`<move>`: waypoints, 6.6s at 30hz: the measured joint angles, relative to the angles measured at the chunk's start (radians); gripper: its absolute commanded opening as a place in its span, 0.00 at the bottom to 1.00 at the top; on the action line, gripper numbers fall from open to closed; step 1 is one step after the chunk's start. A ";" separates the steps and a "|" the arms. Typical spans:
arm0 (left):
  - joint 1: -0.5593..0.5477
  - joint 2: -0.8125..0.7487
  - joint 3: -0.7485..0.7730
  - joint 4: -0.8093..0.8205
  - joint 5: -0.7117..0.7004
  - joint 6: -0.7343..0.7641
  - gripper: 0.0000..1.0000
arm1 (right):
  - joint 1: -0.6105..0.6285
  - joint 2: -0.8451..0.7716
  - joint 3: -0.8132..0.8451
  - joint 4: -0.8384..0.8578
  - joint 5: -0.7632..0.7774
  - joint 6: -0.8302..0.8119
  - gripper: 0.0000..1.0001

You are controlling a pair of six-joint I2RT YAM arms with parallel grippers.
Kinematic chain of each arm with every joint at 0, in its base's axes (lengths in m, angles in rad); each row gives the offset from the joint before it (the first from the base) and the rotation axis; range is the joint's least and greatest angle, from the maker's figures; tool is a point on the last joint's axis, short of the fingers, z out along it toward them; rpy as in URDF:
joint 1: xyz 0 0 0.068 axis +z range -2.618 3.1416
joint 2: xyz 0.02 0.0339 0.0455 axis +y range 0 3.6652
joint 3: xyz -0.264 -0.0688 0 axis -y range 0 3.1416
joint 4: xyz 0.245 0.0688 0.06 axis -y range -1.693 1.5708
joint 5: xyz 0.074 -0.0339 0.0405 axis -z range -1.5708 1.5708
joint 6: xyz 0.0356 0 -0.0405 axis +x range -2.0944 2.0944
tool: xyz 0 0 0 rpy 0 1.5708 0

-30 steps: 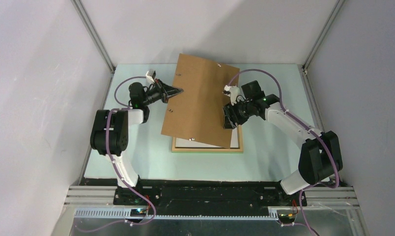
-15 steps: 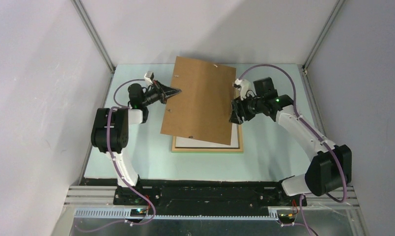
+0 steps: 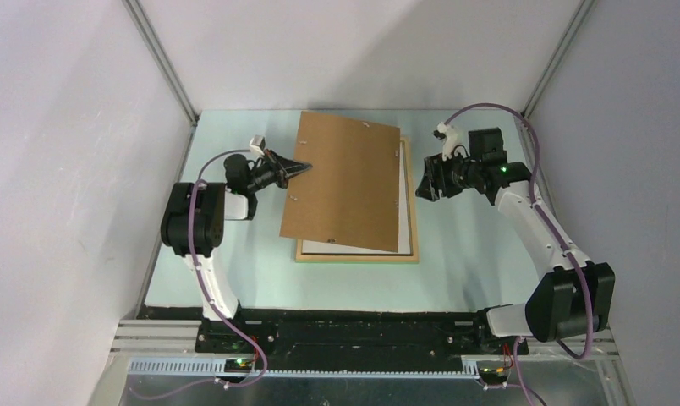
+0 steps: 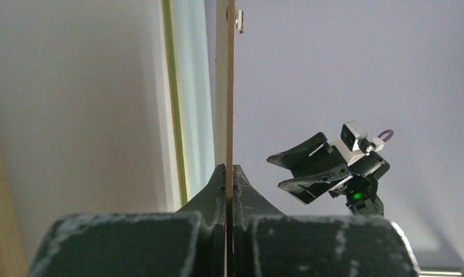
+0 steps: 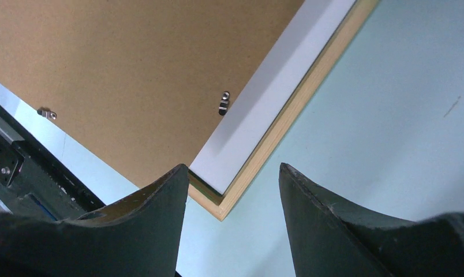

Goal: Put the photo into the frame
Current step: Adjust the photo frame item, then place the photo frame item in the photo frame.

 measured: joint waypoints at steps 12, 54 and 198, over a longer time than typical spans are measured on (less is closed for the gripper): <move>0.001 0.058 -0.034 0.037 -0.045 0.000 0.00 | -0.067 0.056 0.000 0.015 -0.033 0.015 0.62; -0.074 0.137 -0.018 0.051 -0.101 0.006 0.00 | -0.126 0.302 -0.011 0.125 -0.062 0.114 0.60; -0.168 0.042 0.147 -0.614 -0.305 0.471 0.98 | -0.079 0.557 0.063 0.115 -0.135 0.173 0.59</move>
